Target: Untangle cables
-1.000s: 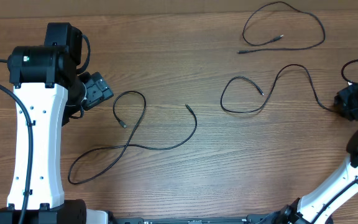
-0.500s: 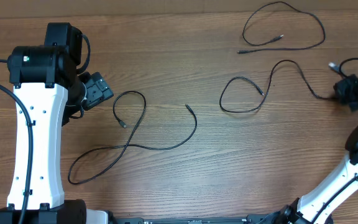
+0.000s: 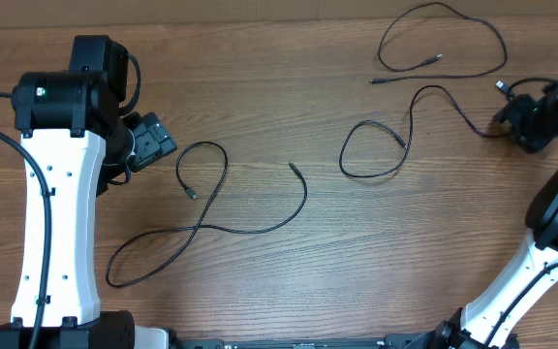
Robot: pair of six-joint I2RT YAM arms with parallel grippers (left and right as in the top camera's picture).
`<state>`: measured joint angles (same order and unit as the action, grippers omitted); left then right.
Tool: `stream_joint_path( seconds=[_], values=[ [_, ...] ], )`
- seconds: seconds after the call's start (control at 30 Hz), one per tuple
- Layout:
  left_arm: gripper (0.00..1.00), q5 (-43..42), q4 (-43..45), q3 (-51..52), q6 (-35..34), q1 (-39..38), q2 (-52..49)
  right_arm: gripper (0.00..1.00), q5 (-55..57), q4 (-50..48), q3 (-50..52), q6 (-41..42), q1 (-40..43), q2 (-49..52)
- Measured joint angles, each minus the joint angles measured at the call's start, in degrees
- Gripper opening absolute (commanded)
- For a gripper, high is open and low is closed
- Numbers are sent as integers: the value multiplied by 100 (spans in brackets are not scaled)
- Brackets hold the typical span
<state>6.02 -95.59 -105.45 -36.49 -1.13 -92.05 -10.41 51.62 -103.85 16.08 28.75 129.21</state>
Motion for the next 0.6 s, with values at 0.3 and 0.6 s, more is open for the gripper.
stream_joint_path(
  seconds=[0.3,0.6],
  values=[
    [100,2,-2,0,0,0,0,75,-702,1923,-1897,-85,151,-22],
    [100,0,0,0,0,0,0,76,-1513,3571,-1679,-839,-894,-20]
  ],
)
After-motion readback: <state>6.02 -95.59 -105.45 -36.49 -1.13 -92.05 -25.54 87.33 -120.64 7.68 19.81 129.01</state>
